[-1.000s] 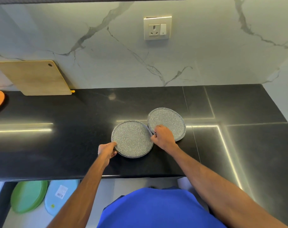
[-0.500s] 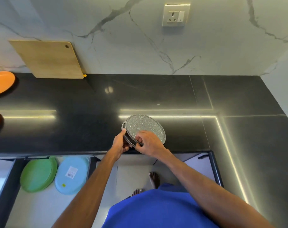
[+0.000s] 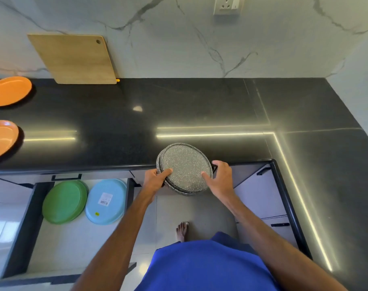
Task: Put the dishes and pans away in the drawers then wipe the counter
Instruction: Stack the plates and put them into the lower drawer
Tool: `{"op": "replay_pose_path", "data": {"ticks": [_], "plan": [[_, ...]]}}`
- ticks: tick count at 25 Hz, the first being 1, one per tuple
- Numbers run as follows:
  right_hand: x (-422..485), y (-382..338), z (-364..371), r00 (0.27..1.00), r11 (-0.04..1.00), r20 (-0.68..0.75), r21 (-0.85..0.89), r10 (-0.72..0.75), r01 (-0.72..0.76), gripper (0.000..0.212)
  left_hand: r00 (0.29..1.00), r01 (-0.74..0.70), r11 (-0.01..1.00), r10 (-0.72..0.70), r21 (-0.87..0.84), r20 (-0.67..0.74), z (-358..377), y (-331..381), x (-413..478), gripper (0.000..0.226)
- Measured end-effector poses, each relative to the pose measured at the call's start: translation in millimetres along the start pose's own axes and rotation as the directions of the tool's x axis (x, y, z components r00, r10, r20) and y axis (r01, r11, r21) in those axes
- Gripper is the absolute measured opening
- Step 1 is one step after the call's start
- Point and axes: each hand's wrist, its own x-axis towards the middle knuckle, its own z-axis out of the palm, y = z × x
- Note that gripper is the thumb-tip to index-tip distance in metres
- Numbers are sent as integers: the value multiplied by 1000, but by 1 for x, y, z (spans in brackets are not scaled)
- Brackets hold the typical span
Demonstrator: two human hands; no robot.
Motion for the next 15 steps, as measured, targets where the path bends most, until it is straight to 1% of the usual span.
{"op": "replay_pose_path", "data": {"ticks": [1,2,3,4,5,7,8,9,12,13,15], "plan": [[-4,2,-1,992,990,17,51,128,-129,46,1000,-13,1000,13,1,9,-8,-4,-9,19],[-9,2,-2,966,961,82,112,245,-253,45,1000,-23,1000,23,-3,17,-15,-10,-18,20],[-19,2,-3,933,920,171,185,316,-346,47,999,-33,999,34,-6,23,-22,-17,-29,23],[-28,3,-2,901,872,258,262,350,-413,48,999,-38,999,38,-14,28,-28,-22,-40,26],[-40,4,-1,870,821,335,330,360,-467,44,999,-36,999,36,-28,29,-34,-28,-53,28],[-67,6,-1,843,719,402,458,356,-523,14,999,-33,995,34,-89,15,-48,-38,-78,32],[-83,7,1,836,673,427,507,345,-538,12,1000,-27,993,28,-115,2,-56,-47,-94,36],[-101,7,2,827,625,453,551,333,-553,16,1000,-23,992,21,-125,-10,-63,-58,-113,41],[-154,12,19,806,556,489,588,335,-588,20,999,-10,993,4,-120,-51,-85,-96,-160,58],[-171,13,25,788,514,508,600,348,-614,19,998,3,992,-11,-127,-63,-94,-109,-173,57],[-200,14,35,749,420,558,620,358,-663,19,993,12,990,-28,-139,-116,-109,-127,-199,41]]}}
